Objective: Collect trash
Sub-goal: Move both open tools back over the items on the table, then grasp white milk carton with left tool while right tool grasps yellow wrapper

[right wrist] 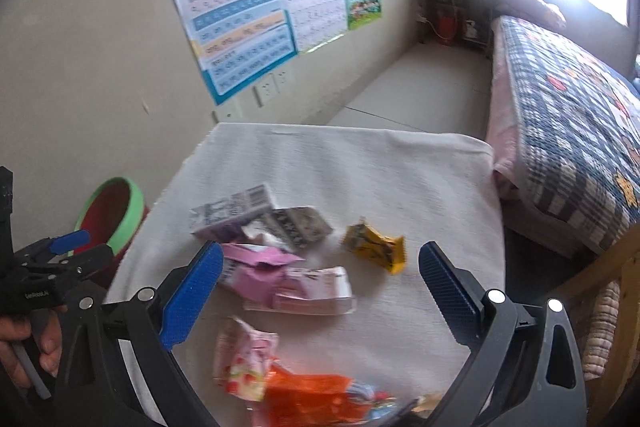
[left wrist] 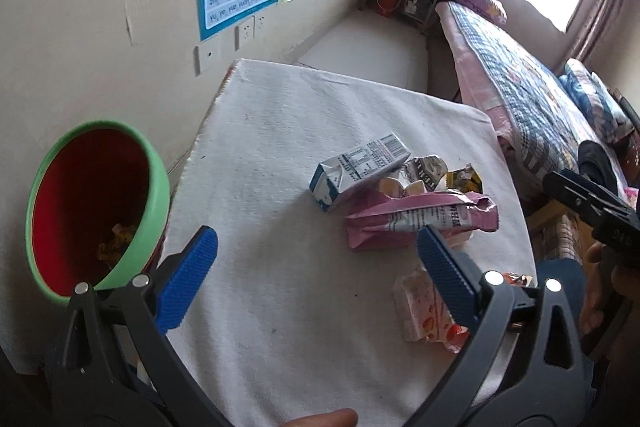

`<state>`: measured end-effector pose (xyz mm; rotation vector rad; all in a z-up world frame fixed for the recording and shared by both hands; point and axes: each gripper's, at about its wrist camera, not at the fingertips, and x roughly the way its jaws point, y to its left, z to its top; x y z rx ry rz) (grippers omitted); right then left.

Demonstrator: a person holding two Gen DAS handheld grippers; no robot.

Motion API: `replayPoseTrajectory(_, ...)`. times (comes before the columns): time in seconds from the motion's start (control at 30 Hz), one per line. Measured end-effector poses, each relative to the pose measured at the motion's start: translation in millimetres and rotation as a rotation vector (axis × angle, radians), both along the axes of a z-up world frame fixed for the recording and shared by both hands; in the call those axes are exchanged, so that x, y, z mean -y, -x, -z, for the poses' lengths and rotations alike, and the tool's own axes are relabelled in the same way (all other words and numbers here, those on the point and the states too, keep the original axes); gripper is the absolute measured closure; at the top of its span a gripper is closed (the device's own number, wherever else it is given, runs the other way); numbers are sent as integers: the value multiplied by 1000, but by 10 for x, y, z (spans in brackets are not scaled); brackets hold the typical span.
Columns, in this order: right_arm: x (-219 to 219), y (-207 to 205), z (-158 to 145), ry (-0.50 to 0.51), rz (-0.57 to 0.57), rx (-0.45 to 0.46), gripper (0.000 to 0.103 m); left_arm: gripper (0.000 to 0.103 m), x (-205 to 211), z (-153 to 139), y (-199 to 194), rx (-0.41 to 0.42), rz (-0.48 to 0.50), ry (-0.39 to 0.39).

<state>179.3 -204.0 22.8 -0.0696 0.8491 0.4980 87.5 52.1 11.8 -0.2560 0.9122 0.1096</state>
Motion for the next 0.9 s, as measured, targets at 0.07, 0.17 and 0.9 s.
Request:
replayPoseTrajectory(0.07, 64, -58, 64, 15, 7, -11, 8, 5, 23, 17, -69, -9, 17, -2)
replayPoseTrajectory(0.17, 114, -148, 177, 44, 10, -34, 8, 5, 37, 55, -196, -31, 45, -11)
replayPoseTrajectory(0.9, -22, -859, 1081, 244, -140, -151, 32, 6, 0, 740, -1161, -187, 369, -36)
